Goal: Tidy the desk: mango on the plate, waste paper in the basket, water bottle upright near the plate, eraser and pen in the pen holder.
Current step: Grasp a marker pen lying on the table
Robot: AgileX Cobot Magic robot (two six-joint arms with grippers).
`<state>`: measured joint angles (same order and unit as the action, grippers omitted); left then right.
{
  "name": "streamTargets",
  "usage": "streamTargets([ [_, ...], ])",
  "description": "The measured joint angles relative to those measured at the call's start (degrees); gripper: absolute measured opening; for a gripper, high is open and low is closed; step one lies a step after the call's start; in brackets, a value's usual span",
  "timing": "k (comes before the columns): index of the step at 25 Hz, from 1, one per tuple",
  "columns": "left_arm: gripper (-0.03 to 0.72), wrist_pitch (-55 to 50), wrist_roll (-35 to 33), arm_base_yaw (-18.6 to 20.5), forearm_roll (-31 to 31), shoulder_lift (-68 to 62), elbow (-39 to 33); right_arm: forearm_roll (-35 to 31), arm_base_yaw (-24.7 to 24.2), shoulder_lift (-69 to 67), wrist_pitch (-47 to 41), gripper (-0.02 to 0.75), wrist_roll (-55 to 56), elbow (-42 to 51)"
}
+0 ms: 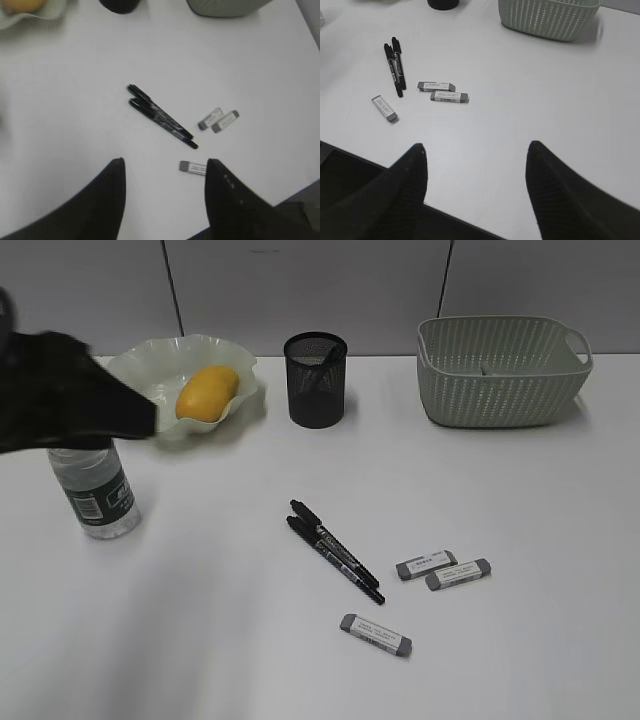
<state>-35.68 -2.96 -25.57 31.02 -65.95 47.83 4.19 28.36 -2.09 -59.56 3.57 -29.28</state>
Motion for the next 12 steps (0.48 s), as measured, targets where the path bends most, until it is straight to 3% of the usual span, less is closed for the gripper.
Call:
streamTargets([
  [4,0.382,6.56,7.41,-9.49,0.55,-11.72,3.04,0.00,0.00,0.00,0.00,0.494,0.00,0.00],
  [12,0.382,12.98,19.38,-12.14,1.32,-31.94,12.36,0.00,0.00,0.00,0.00,0.492,0.01,0.00],
])
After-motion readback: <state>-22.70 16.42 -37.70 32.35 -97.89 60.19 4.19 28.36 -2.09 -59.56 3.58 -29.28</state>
